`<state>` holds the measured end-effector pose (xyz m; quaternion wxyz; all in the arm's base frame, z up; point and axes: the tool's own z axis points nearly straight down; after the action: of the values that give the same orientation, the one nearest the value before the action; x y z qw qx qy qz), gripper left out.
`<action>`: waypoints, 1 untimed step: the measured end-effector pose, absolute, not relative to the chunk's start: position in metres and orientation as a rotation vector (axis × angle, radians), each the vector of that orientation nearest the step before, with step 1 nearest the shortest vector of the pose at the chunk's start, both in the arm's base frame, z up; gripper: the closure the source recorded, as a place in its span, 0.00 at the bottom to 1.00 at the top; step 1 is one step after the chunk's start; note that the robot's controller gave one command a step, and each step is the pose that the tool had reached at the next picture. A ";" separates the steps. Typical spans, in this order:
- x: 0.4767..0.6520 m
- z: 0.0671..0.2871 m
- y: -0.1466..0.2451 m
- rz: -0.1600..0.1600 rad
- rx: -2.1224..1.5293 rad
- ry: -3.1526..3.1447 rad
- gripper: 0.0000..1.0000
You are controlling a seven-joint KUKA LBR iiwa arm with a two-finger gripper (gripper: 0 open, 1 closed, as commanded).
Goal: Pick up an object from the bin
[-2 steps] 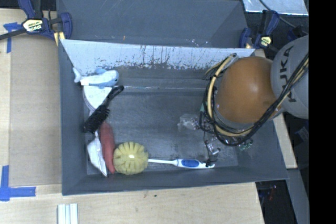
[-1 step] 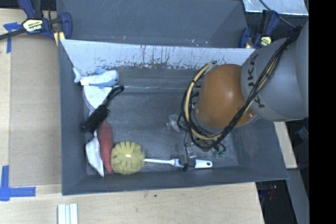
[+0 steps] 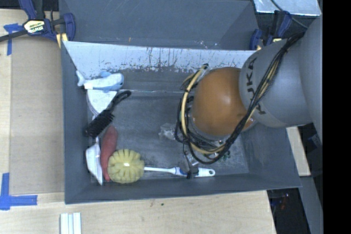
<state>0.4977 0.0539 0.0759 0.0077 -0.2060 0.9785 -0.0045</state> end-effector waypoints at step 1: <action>0.486 0.072 0.032 -0.004 -0.729 3.039 0.00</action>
Offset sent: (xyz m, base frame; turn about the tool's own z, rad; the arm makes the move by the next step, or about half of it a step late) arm 0.0102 0.0177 -0.0059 0.0043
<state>0.4860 0.0316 0.0721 0.0081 -0.2332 0.9724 -0.0013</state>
